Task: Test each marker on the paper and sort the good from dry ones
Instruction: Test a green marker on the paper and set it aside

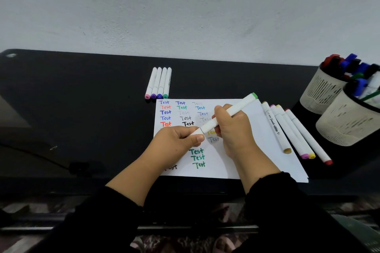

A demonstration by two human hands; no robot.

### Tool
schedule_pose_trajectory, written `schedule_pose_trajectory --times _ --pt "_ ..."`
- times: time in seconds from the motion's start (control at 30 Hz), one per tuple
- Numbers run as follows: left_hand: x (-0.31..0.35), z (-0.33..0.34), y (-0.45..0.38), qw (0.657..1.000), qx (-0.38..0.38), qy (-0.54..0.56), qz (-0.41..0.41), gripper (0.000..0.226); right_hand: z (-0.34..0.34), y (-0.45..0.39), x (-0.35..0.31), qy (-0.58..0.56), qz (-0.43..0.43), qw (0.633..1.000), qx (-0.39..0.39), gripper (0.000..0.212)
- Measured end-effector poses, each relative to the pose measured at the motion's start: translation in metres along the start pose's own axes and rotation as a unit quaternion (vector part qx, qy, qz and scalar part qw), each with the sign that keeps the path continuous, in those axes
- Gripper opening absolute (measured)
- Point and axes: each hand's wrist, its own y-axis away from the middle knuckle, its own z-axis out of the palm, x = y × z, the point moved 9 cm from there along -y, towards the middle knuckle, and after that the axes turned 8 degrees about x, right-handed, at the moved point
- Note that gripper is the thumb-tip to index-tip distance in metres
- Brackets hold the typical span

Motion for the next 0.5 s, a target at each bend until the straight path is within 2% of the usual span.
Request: schedule_pose_trajectory --times 0.07,0.17,0.5 --pt "-0.002 -0.002 0.000 1.000 0.004 0.003 -0.003 0.011 -0.007 -0.004 -0.003 -0.022 0.000 1.000 0.022 0.031" --pt "-0.007 -0.003 -0.001 1.000 0.008 0.021 -0.011 0.006 -0.039 -0.019 -0.006 -0.136 0.018 0.986 0.100 0.033" --pt "-0.010 -0.004 -0.003 0.998 0.003 0.054 -0.022 0.016 -0.034 -0.014 0.006 -0.129 0.067 0.987 0.070 0.033"
